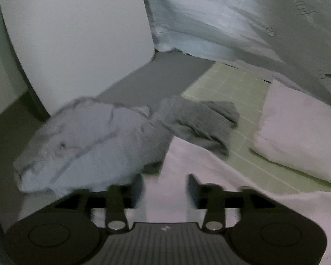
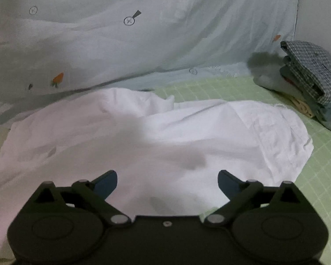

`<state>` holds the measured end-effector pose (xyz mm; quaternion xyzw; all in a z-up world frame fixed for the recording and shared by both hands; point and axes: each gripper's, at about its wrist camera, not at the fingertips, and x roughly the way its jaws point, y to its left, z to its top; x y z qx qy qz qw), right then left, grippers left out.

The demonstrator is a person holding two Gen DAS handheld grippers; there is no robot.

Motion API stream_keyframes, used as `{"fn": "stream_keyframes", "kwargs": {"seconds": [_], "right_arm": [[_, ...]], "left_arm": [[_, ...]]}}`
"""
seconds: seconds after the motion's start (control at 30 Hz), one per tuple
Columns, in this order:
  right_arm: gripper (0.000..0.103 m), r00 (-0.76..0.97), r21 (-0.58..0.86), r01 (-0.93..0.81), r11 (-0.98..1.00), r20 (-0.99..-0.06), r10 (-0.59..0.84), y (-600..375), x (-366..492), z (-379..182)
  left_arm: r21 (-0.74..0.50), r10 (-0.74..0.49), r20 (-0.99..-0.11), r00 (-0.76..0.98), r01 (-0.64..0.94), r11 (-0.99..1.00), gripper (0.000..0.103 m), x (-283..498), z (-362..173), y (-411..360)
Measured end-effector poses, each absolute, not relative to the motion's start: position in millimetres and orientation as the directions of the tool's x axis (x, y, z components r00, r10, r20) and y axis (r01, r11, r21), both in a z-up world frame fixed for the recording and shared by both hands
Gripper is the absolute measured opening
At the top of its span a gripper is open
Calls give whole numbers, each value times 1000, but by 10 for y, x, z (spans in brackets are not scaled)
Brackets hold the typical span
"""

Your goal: Fold clothes

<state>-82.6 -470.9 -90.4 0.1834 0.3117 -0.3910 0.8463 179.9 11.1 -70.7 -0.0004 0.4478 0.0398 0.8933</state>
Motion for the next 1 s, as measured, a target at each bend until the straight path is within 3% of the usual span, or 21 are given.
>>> {"fn": "stream_keyframes", "kwargs": {"seconds": [0.17, 0.33, 0.63, 0.73, 0.8, 0.87, 0.9, 0.93, 1.0], "right_arm": [[100, 505, 115, 802, 586, -656, -562, -5077, -755, -870], [101, 425, 141, 879, 455, -663, -617, -5728, -564, -882], [101, 162, 119, 987, 110, -768, -619, -6815, -152, -1391], [92, 130, 134, 990, 37, -803, -581, -6957, -189, -1538], [71, 141, 153, 988, 27, -814, -564, -6971, -263, -1598], [27, 213, 214, 975, 67, -788, -577, -6882, -408, -1578], [14, 261, 254, 962, 95, -772, -580, -6826, -492, -1555], [4, 292, 276, 954, 120, -758, -583, -6754, -577, -1509], [3, 323, 284, 945, 163, -728, -605, -6564, -760, -1369]], "left_arm": [[-83, -43, -825, 563, -46, 996, 79, 1679, -688, -92], [-77, -73, -825, 561, 17, 997, 90, 1742, -669, -474], [-65, -60, -856, 513, 9, 998, 91, 2099, -774, -1000], [-54, -64, -861, 504, 34, 998, 91, 2194, -772, -1173], [-53, -78, -859, 506, 65, 996, 91, 2192, -733, -1258], [-61, -99, -853, 512, 92, 994, 91, 2137, -678, -1303], [-66, -110, -849, 516, 103, 993, 91, 2099, -647, -1314], [-72, -121, -845, 520, 114, 991, 91, 2061, -616, -1326], [-82, -142, -837, 528, 134, 988, 91, 1974, -553, -1338]]}}
